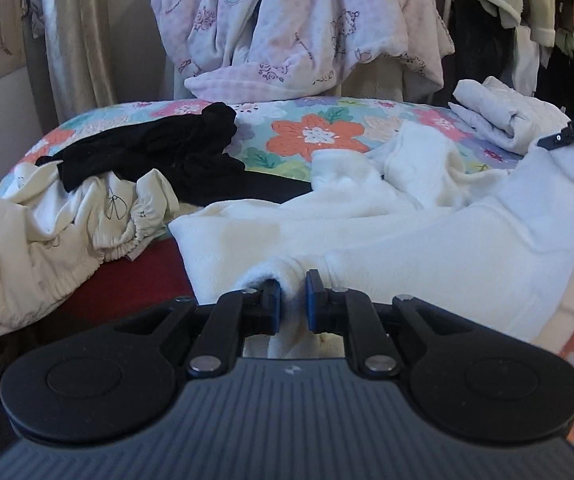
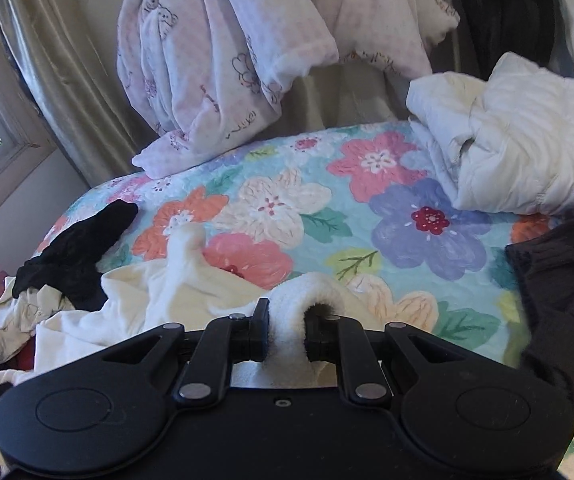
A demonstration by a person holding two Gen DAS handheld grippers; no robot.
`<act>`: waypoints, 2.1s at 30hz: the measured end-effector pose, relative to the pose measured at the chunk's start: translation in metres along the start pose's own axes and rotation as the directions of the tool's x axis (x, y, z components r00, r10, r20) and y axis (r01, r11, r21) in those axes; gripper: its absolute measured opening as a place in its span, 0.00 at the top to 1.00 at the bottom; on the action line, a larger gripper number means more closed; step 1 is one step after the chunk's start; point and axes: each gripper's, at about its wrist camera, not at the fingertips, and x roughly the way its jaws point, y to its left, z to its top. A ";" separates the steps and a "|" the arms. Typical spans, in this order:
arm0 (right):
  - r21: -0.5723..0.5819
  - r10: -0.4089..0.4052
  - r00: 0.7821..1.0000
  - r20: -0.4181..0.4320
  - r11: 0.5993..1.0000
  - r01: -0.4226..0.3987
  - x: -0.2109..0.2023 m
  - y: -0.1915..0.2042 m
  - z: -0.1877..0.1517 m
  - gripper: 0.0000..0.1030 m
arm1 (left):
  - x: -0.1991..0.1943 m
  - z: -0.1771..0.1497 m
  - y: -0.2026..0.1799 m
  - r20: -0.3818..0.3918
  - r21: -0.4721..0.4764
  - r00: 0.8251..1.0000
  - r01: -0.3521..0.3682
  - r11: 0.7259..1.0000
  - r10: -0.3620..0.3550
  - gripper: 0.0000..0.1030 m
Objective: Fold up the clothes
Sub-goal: 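Grasp the hoodie hem with the left gripper while the right gripper grasps the hem, then lift the hem and fold it toward the collar with both grippers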
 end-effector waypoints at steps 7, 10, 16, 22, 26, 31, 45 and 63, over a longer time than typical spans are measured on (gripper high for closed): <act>0.137 0.027 0.999 0.030 0.990 -0.031 0.011 -0.021 -0.011 0.74 | -0.019 -0.002 0.015 0.021 -0.101 1.000 -0.004 0.995 0.006 0.78; 0.231 0.062 0.988 0.144 0.968 -0.094 -0.012 -0.022 -0.025 0.63 | -0.043 0.003 0.021 0.075 -0.120 0.997 0.012 0.993 -0.003 0.54; 0.130 0.046 0.969 0.243 0.988 -0.079 -0.063 0.013 -0.039 0.45 | -0.068 -0.005 0.019 0.041 -0.153 0.992 0.123 0.981 -0.118 0.48; 0.075 0.081 0.983 0.163 0.993 -0.095 -0.083 0.024 -0.064 0.41 | -0.060 -0.033 0.008 -0.030 -0.185 0.986 0.158 0.970 -0.167 0.48; 0.131 0.199 0.978 0.063 0.970 -0.206 -0.071 0.024 -0.085 0.40 | -0.047 -0.044 0.004 -0.037 -0.194 0.982 0.175 0.965 -0.185 0.49; 0.211 0.325 0.945 -0.028 0.926 -0.312 -0.037 0.028 -0.104 0.40 | -0.031 -0.058 -0.002 -0.045 -0.207 0.977 0.195 0.959 -0.208 0.50; -0.017 0.250 0.966 0.070 0.968 -0.249 0.024 0.063 -0.078 0.91 | -0.011 -0.005 0.001 0.102 -0.146 0.982 0.174 0.974 -0.160 0.90; 0.033 0.159 0.960 0.232 0.985 -0.171 -0.011 0.038 -0.031 0.41 | 0.095 0.070 0.059 0.032 -0.296 0.998 -0.040 0.954 0.052 0.91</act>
